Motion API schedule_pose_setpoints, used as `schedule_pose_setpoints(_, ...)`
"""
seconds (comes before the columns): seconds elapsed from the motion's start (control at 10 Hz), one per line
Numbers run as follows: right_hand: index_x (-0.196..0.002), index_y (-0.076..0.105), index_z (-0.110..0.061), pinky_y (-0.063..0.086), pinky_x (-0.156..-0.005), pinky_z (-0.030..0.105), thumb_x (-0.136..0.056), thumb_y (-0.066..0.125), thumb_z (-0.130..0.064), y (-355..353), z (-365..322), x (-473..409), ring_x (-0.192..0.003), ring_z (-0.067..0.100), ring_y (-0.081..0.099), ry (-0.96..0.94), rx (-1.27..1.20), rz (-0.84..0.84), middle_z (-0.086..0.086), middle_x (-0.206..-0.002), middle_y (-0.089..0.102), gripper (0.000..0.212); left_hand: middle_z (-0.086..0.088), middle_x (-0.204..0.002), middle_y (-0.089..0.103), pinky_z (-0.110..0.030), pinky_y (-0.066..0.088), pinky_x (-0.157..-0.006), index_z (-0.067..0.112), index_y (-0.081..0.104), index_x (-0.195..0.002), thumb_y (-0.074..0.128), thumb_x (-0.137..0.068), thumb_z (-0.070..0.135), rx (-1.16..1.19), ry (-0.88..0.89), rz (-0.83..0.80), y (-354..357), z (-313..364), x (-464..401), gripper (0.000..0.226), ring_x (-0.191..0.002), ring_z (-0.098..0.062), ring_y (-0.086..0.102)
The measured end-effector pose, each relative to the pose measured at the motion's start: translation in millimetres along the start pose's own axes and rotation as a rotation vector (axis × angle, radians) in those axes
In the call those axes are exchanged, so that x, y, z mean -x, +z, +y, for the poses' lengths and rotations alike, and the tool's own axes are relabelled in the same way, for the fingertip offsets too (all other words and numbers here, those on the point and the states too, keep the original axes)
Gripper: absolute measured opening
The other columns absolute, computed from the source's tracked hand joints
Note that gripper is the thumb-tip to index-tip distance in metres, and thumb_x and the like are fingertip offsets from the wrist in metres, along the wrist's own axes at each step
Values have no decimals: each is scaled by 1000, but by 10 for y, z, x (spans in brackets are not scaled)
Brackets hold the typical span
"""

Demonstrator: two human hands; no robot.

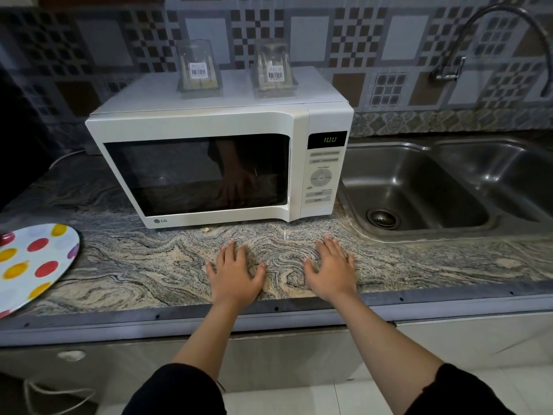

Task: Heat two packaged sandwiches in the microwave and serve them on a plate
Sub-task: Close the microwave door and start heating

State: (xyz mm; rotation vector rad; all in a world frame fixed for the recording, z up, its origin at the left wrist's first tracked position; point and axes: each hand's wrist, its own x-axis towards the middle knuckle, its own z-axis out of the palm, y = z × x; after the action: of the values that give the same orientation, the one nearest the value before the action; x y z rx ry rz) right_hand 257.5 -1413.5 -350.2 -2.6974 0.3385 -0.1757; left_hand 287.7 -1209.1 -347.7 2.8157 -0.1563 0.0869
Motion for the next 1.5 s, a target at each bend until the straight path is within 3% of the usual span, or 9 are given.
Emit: schedule_pose_setpoints(1.5,-144,37,-20,3,-117,48,-92,42,-49,-13,2,-12,-146,18,13,-11,-5,14,0,-158,22,60,-3,-157,17,-56,8,-115,26,31,-143,33,-90,61,12,-4,14,19,10,-2,64,-145,-23,11)
